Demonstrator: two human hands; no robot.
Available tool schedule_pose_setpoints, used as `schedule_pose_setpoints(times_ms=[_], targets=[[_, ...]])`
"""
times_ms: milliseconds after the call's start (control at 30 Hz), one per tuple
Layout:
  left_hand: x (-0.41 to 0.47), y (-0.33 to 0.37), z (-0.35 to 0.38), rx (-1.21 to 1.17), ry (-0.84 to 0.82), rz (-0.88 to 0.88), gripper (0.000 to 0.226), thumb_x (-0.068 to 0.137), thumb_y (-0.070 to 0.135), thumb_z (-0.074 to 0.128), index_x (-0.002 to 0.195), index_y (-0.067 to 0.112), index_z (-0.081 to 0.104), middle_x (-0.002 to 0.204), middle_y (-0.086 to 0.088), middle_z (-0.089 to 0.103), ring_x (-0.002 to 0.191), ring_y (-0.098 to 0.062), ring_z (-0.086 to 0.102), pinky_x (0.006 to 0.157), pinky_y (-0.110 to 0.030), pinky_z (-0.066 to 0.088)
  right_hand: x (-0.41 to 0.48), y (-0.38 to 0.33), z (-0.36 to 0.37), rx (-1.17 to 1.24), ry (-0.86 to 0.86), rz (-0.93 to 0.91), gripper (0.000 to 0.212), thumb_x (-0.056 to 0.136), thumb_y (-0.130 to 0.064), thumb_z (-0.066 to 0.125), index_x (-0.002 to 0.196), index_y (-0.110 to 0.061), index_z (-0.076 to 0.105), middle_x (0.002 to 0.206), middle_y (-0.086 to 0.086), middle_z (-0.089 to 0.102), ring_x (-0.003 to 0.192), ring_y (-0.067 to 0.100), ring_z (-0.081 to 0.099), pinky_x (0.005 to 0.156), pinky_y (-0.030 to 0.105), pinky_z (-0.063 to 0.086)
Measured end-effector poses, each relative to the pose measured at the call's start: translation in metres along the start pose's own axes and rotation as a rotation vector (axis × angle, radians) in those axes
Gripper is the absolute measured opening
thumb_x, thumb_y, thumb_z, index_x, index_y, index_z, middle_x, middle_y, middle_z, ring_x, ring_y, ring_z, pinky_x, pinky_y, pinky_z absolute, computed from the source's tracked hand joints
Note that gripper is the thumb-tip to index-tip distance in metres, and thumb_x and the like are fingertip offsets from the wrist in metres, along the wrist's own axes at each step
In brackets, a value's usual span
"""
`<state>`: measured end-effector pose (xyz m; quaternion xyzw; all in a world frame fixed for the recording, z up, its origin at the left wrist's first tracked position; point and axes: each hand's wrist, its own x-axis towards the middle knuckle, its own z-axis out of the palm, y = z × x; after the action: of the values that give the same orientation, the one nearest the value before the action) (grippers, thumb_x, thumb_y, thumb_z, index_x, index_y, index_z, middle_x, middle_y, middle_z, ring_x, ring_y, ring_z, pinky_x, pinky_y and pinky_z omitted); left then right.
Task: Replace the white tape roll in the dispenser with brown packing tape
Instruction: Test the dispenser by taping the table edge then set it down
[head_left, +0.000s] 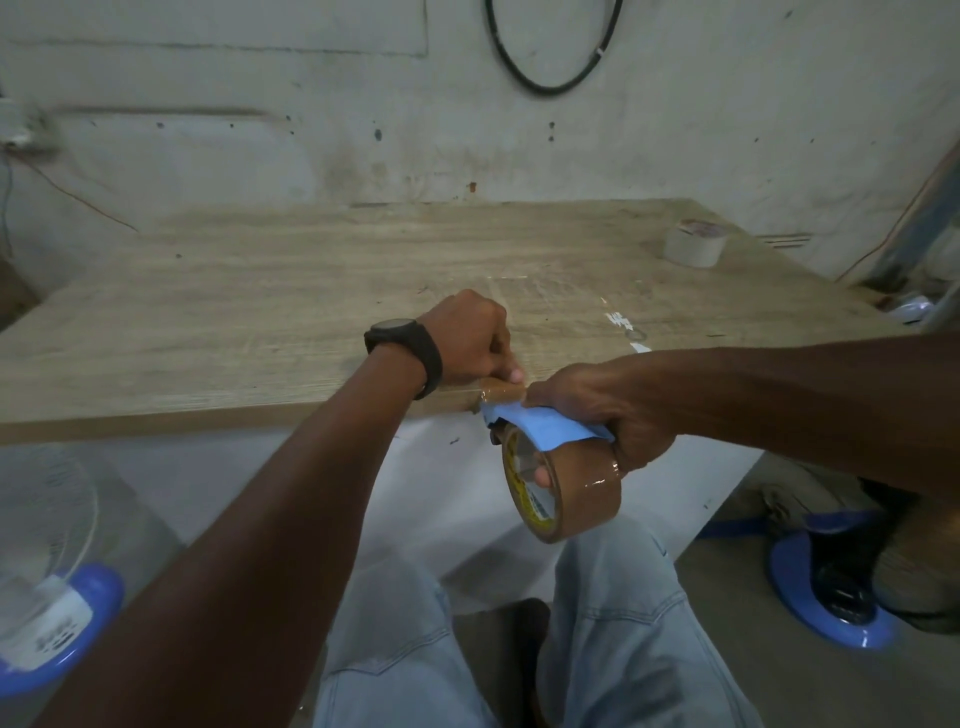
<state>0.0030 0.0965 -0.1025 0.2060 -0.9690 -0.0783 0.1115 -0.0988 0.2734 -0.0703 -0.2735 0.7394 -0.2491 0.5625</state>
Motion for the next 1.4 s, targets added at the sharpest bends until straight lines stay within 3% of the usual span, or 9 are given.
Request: schedule_pose_setpoints(times_ms=[67,200,267,433,500,667,900,1067,1400], targets=[[0.000,-0.001,0.000,-0.003,-0.006,-0.009,0.040,0.074,0.054,0.077,0.083,0.016,0.081,0.086,-0.001,0.069,0.080,-0.019,0.064,0.074,-0.043,0.056,-0.003,0.008,0.005,0.075,-0.057,-0.124,0.042,0.096,-0.027,0.059,0.135,-0.010,0.056,0.085,-0.030,0.057,0.070,-0.016,0.054,0.080,0.040,0.056],[-0.001,-0.003,0.001,-0.031,0.011,-0.027,0.039,0.073,0.054,0.078,0.084,0.017,0.080,0.086,0.001,0.068,0.081,-0.017,0.064,0.074,-0.042,0.056,-0.023,0.017,0.027,-0.036,-0.272,-0.067,0.036,0.103,-0.036,0.044,0.098,-0.001,0.056,0.051,0.012,0.067,0.039,0.023,0.065,0.042,0.028,0.057],[-0.002,-0.003,0.002,-0.035,0.022,-0.020,0.037,0.073,0.053,0.078,0.085,0.018,0.081,0.085,0.002,0.068,0.080,-0.016,0.063,0.073,-0.041,0.055,-0.017,0.023,0.029,0.072,-0.140,-0.016,0.035,0.100,-0.034,0.044,0.096,-0.002,0.055,0.052,0.012,0.065,0.040,0.024,0.064,0.042,0.026,0.055],[-0.003,-0.003,0.002,-0.037,0.018,-0.007,0.035,0.074,0.053,0.077,0.084,0.020,0.081,0.084,0.002,0.068,0.080,-0.015,0.063,0.073,-0.040,0.054,-0.015,0.028,0.035,0.313,-0.168,-0.051,0.053,0.082,-0.035,0.058,0.120,0.001,0.064,0.108,0.023,0.073,0.099,0.038,0.070,0.101,0.045,0.050],[-0.004,-0.002,0.002,-0.036,0.030,-0.015,0.035,0.073,0.052,0.078,0.084,0.019,0.081,0.085,0.001,0.069,0.082,-0.017,0.064,0.075,-0.039,0.054,-0.020,0.032,0.038,0.353,-0.218,-0.119,0.051,0.081,-0.027,0.059,0.123,0.002,0.064,0.112,0.023,0.072,0.102,0.038,0.066,0.106,0.045,0.045],[-0.006,-0.002,0.004,-0.063,0.045,-0.045,0.037,0.072,0.052,0.079,0.085,0.018,0.080,0.084,0.003,0.070,0.082,-0.016,0.065,0.075,-0.038,0.055,-0.026,0.051,0.040,0.497,-0.342,-0.274,0.043,0.073,-0.006,0.062,0.115,0.000,0.066,0.100,0.023,0.069,0.094,0.039,0.066,0.096,0.047,0.050],[-0.006,-0.002,0.002,-0.073,0.029,-0.039,0.036,0.074,0.052,0.078,0.085,0.017,0.080,0.083,0.003,0.067,0.080,-0.015,0.062,0.074,-0.040,0.055,-0.025,0.061,0.045,0.480,-0.301,-0.325,0.048,0.079,-0.017,0.073,0.120,0.004,0.062,0.103,0.020,0.071,0.095,0.035,0.068,0.097,0.048,0.049],[-0.006,-0.002,0.002,-0.078,0.032,-0.035,0.033,0.073,0.051,0.079,0.085,0.020,0.081,0.082,0.005,0.067,0.079,-0.014,0.062,0.073,-0.041,0.055,-0.018,0.052,0.044,0.532,-0.168,-0.201,0.049,0.095,-0.036,0.060,0.128,0.001,0.057,0.088,0.026,0.070,0.070,0.036,0.070,0.088,0.051,0.053],[-0.004,-0.002,0.004,-0.061,0.037,-0.030,0.034,0.075,0.052,0.077,0.084,0.020,0.080,0.084,0.005,0.066,0.080,-0.014,0.062,0.072,-0.039,0.056,-0.008,0.027,0.045,0.428,-0.073,0.053,0.044,0.098,-0.043,0.053,0.100,0.001,0.059,0.062,0.019,0.068,0.046,0.028,0.066,0.055,0.038,0.060]])
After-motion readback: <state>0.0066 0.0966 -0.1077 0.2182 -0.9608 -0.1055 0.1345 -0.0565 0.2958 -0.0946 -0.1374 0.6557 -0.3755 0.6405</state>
